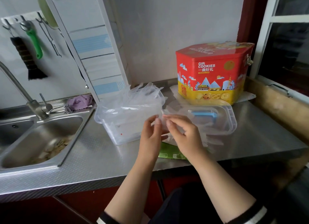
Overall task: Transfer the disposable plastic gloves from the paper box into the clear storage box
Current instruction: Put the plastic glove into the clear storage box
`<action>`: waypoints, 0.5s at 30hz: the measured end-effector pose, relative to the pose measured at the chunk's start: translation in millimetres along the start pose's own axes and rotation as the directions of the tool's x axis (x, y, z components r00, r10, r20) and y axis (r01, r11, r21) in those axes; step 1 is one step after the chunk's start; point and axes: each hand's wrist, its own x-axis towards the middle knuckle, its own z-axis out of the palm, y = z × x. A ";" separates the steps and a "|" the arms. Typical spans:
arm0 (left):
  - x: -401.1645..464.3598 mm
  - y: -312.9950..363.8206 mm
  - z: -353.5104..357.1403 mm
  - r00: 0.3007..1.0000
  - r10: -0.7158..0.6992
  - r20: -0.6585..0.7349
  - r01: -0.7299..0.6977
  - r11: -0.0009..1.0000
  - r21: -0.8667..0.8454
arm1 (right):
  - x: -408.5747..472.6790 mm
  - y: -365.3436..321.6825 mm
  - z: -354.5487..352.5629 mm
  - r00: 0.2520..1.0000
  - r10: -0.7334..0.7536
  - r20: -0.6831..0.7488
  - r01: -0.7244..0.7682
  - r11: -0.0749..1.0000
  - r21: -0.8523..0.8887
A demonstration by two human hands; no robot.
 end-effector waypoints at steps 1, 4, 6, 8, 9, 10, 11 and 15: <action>2.7 -1.0 -0.1 0.999 -0.035 0.033 0.036 0.999 -0.002 | -3.1 -3.3 1.1 0.991 0.131 0.021 -0.132 0.987 0.095; 5.2 -7.4 -1.9 0.997 -0.050 0.060 0.050 0.999 0.002 | 4.1 -14.8 -1.5 0.921 0.389 0.033 -0.379 0.872 0.308; 7.4 -9.3 -1.5 0.999 -0.003 0.043 0.001 0.999 0.043 | 12.7 -16.2 -4.2 0.875 0.485 0.006 -0.455 0.817 0.353; 9.7 -8.5 0.8 0.996 0.061 0.068 -0.069 0.991 0.119 | 17.2 -14.6 -6.0 0.841 0.541 0.018 -0.511 0.783 0.355; 10.6 -7.7 2.9 0.993 0.081 0.091 -0.094 0.984 0.153 | 18.4 -15.5 -7.1 0.827 0.561 0.027 -0.534 0.771 0.348; 11.5 -6.6 5.0 0.991 0.092 0.101 -0.110 0.977 0.185 | 19.5 -16.6 -7.6 0.809 0.587 0.038 -0.562 0.752 0.343; 12.3 -5.6 6.9 0.991 0.102 0.092 -0.120 0.971 0.209 | 20.1 -17.7 -8.5 0.790 0.611 0.051 -0.588 0.730 0.349; 15.7 -5.9 13.4 0.991 0.135 -0.018 -0.124 0.947 0.295 | 24.0 -16.8 -11.1 0.718 0.691 0.077 -0.635 0.606 0.479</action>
